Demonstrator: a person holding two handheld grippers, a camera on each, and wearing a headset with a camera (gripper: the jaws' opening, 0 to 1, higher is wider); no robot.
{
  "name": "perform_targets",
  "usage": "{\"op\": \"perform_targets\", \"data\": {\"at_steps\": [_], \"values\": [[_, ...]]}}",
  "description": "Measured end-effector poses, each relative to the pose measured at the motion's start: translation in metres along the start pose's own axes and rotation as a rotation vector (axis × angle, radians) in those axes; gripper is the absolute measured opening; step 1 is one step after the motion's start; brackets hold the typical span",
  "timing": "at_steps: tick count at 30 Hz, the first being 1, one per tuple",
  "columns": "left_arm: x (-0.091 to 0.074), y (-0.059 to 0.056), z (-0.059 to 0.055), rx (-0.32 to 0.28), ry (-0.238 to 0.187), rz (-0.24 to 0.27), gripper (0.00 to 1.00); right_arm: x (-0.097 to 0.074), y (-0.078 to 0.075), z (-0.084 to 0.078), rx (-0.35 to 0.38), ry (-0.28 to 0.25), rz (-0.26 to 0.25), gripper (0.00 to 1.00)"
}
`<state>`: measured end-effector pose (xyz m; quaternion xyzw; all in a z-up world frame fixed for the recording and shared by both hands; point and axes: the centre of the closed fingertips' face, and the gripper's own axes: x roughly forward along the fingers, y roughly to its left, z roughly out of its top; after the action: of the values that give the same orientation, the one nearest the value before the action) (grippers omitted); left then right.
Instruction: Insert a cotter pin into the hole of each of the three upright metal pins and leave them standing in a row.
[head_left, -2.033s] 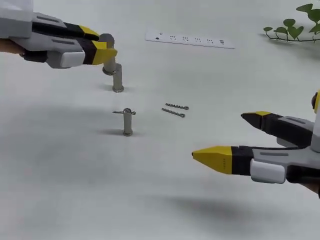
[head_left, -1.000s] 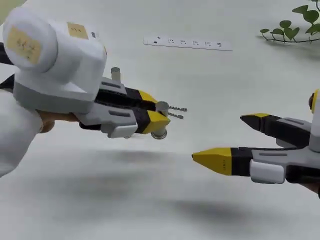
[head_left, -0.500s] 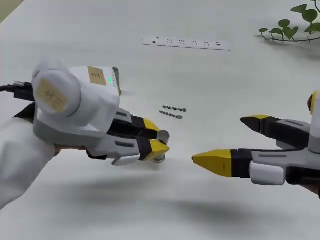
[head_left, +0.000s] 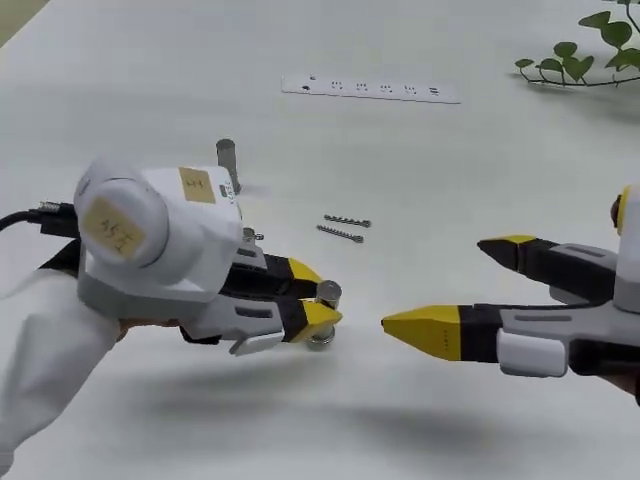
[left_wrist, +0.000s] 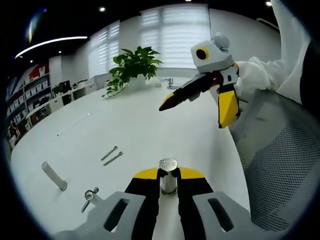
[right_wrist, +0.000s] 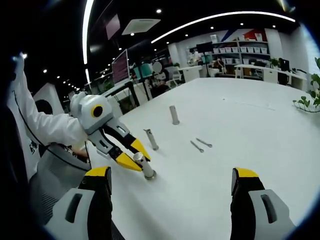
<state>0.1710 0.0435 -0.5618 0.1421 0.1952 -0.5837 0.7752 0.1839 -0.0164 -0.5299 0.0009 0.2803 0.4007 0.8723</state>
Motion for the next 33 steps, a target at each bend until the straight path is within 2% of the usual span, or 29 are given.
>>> {"op": "perform_targets", "data": {"at_steps": [6, 7, 14, 18, 21, 23, 24, 27, 33], "values": [[0.0013, -0.002, -0.0077, 0.017, 0.023, -0.007, 0.09, 0.0011, 0.0015, -0.0009, -0.003, 0.006, 0.008, 0.98], [0.0011, -0.0019, -0.0076, 0.004, 0.021, -0.003, 0.09, 0.0009, 0.0012, -0.001, -0.001, 0.005, 0.007, 0.98], [0.0026, -0.0032, -0.0078, 0.013, 0.018, -0.005, 0.09, -0.0004, -0.0023, -0.0026, 0.005, 0.008, -0.002, 0.98], [0.0028, -0.0056, -0.0076, -0.01, 0.011, -0.013, 0.09, -0.0006, -0.0025, -0.0023, 0.008, 0.008, -0.002, 0.98], [0.0025, -0.0072, -0.008, 0.005, 0.015, -0.01, 0.09, -0.0006, -0.0019, -0.0033, 0.011, 0.013, 0.001, 0.98], [0.0024, -0.0074, -0.0081, -0.029, 0.008, -0.003, 0.09, -0.0002, -0.0031, -0.0043, 0.015, 0.018, -0.003, 0.98], [0.0022, -0.0087, -0.0077, -0.087, -0.003, -0.006, 0.1, 0.0, -0.0041, -0.0047, 0.015, 0.02, -0.005, 0.98], [0.0018, -0.0082, -0.0081, -0.043, -0.007, -0.008, 0.1, -0.0004, -0.0024, -0.0055, 0.013, 0.023, 0.003, 0.97], [0.0015, -0.009, -0.0076, -0.02, -0.006, 0.009, 0.1, 0.0002, -0.0028, -0.0065, 0.006, 0.034, 0.004, 0.98]]}}
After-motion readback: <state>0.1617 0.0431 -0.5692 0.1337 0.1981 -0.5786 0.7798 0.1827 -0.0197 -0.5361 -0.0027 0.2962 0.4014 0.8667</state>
